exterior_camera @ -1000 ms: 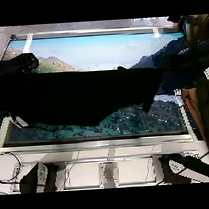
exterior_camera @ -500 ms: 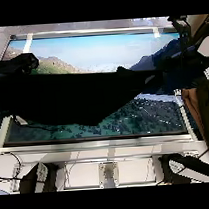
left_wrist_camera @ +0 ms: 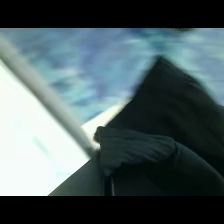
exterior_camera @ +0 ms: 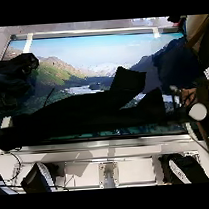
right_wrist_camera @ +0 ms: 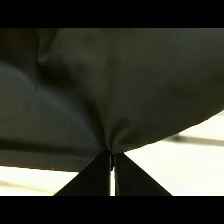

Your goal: Fold the clothes and pants, and hang the long-sleeved shirts on hangers.

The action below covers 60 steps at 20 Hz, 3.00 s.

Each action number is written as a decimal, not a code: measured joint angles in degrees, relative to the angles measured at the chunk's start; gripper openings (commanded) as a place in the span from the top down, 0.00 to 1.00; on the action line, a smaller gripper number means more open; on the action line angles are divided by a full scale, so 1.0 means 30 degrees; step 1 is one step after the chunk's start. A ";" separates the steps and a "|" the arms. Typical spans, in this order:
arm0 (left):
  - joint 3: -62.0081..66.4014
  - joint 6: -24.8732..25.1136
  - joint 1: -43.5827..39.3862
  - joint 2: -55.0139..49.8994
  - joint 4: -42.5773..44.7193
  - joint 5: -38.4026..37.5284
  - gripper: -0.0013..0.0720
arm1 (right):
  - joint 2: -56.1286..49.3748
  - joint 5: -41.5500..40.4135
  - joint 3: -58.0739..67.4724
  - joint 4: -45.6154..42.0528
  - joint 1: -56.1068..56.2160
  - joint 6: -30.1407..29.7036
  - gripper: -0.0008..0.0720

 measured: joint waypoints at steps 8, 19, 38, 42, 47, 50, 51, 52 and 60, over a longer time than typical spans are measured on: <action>-0.0707 -0.1625 0.0809 -0.0175 0.3708 0.1020 0.97 | 0.1027 0.0423 -0.2761 0.2951 0.0022 0.0197 0.45; 0.1188 -0.2907 0.0860 -0.0444 0.2120 0.3767 0.03 | 0.0095 -0.3825 0.0678 0.0991 0.0000 0.0007 0.46; 1.1482 0.2324 0.0087 -1.8695 -0.1603 -0.4204 0.13 | -1.4025 -0.0962 1.3704 0.2586 -0.2790 -0.2863 0.45; 1.3406 0.3971 0.0291 -2.0436 -0.3075 -0.4838 0.13 | -1.4112 -0.0481 1.3806 0.3220 -0.2812 -0.2900 0.45; 1.4127 0.7074 0.0408 -2.2382 -0.5166 -0.6550 0.16 | -1.4127 -0.0109 1.3821 0.4233 -0.2812 -0.2907 0.45; 1.4236 0.8429 0.0481 -2.3132 -0.5501 -0.7271 0.30 | -1.4127 0.0029 1.3821 0.4583 -0.2812 -0.2907 0.46; 1.4251 0.8757 0.0481 -2.3270 -0.5603 -0.7439 0.49 | -1.4127 0.0044 1.3821 0.4677 -0.2812 -0.2907 0.46; 1.4265 0.9049 0.0481 -2.3380 -0.5843 -0.7563 0.69 | -1.4127 0.0073 1.3821 0.4728 -0.2812 -0.2900 0.46; 1.4673 1.0914 0.0393 -2.3270 -0.8590 -0.8393 0.96 | -1.4141 -0.0641 1.4025 0.3883 -0.2834 -0.2441 0.45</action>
